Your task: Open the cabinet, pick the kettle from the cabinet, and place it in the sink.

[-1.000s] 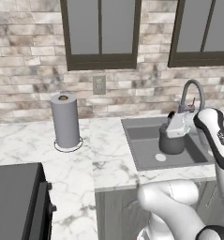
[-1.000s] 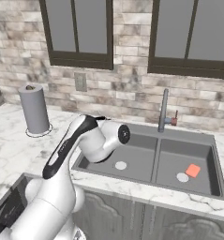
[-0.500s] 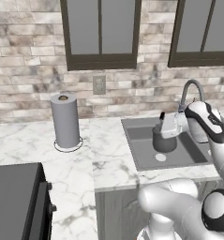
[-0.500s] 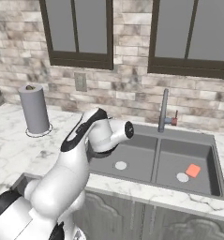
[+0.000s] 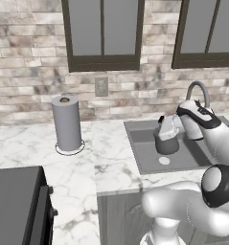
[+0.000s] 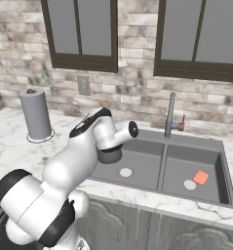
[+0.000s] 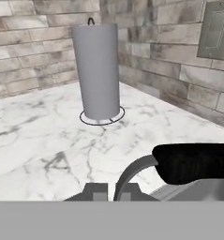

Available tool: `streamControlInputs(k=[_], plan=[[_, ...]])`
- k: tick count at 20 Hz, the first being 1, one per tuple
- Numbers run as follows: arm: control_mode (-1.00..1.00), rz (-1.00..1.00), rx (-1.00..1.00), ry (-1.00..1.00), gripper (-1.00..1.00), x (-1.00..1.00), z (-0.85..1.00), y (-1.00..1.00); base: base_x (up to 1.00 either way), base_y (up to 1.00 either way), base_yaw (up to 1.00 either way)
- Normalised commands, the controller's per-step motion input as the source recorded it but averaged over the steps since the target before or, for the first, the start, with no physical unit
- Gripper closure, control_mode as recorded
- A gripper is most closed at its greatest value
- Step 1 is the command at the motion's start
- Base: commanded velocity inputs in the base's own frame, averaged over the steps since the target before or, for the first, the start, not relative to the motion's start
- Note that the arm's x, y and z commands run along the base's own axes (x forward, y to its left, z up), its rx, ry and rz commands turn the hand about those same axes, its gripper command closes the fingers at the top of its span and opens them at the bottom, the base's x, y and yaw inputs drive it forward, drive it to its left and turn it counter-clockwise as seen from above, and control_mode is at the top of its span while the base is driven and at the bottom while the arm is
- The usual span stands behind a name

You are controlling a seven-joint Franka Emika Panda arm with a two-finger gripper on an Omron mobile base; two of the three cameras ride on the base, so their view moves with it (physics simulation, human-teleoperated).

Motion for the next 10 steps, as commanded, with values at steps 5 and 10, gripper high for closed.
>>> streamControlInputs(k=[5, 10], plan=[[-1.0, -0.03, 0.02, 0.06, 1.0, 0.27, -0.44, -0.03, 0.0, 0.0, 0.0], [-1.0, 0.0, 0.11, 0.0, 1.0, 0.24, -0.44, -0.02, 0.0, 0.0, 0.0]])
